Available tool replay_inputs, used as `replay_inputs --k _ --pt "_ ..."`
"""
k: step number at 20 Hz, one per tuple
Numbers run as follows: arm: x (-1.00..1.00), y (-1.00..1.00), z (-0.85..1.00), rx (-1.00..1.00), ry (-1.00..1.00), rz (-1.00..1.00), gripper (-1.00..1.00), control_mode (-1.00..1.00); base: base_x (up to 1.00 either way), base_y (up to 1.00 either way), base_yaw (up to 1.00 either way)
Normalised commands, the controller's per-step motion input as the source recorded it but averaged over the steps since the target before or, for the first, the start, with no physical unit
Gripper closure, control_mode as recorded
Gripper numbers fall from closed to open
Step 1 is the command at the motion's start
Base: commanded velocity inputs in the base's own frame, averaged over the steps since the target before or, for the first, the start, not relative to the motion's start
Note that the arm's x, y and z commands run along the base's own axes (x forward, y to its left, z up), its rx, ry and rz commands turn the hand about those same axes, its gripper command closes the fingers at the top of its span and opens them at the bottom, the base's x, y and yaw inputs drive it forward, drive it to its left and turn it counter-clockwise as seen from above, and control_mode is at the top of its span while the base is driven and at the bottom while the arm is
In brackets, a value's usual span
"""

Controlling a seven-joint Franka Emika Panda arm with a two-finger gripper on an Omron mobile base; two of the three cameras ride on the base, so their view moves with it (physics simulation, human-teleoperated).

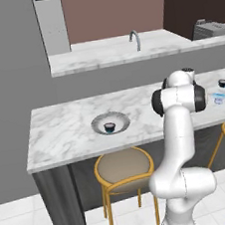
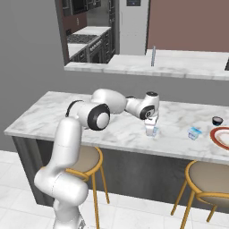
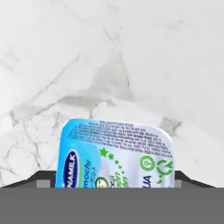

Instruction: Place two yogurt containers on each plate.

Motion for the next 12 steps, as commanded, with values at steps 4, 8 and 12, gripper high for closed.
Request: replay_inputs --k 4,8,12 --pt "-0.39 -0.04 0.16 0.0 -0.07 -0.09 1.0 -1.0 0.0 0.0 0.0" --pt "-0.51 -0.06 0.3 0.0 -0.1 -0.09 1.0 -1.0 0.0 0.0 0.0" --pt "-0.47 0.07 0.46 0.0 -0.11 -0.04 1.0 -1.0 0.0 0.0 0.0"
